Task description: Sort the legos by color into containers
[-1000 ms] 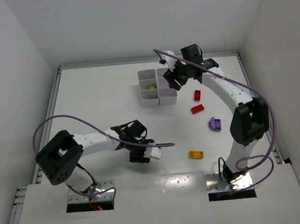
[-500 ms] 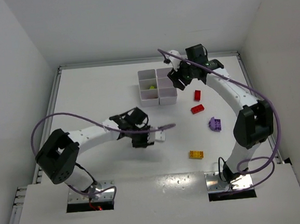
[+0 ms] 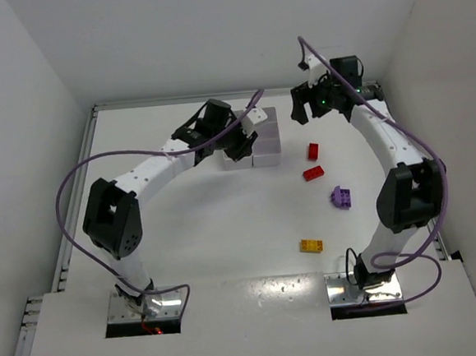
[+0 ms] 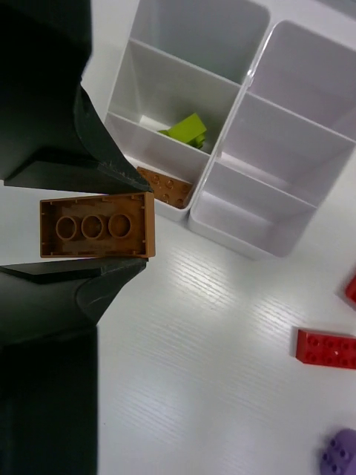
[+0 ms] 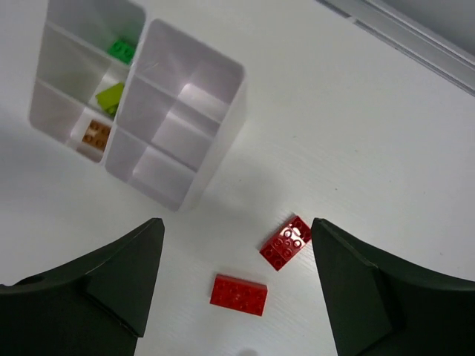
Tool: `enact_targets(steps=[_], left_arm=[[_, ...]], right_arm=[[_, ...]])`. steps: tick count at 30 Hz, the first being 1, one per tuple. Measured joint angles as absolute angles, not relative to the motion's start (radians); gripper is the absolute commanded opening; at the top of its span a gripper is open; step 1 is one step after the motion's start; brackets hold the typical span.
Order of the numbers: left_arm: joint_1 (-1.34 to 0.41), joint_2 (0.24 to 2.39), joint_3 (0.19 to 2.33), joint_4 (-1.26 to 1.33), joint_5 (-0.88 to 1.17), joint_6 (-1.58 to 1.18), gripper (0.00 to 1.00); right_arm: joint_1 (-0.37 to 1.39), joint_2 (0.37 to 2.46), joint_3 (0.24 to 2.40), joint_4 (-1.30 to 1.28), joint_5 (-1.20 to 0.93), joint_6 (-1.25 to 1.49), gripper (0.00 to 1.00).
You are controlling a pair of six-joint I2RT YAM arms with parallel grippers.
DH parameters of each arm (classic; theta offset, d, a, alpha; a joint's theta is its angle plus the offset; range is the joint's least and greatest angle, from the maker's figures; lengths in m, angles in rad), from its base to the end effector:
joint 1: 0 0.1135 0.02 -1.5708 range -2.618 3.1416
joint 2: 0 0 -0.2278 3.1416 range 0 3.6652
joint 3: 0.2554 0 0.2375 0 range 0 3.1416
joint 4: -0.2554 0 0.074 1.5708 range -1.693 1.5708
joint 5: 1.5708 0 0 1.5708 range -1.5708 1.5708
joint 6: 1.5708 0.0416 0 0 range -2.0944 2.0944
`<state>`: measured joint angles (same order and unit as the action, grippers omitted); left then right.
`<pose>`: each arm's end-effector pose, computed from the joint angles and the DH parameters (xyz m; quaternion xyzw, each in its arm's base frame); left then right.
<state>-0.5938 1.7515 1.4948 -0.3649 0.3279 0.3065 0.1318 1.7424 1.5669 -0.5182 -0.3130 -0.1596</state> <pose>0.3163 -0.2297 0.2713 0.4490 0.7577 -0.2082 0.4254 0.3780 0.0630 0.2843 -0.1953 0.8752 0.1353 0.4214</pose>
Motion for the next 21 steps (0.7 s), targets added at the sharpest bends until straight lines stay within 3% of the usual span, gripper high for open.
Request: enact_targets(steps=[11,21], left_arm=[[-0.587,1.852,1.489,-0.238,0.219,0.176,0.00],[-0.587,1.909,1.495,-0.202,0.201,0.350,0.00]], right_arm=[[0.015,1.748,1.594,-0.471,-0.339,0.025,0.81],[0.011,1.749,1.594,-0.459,-0.382,0.051,0.81]])
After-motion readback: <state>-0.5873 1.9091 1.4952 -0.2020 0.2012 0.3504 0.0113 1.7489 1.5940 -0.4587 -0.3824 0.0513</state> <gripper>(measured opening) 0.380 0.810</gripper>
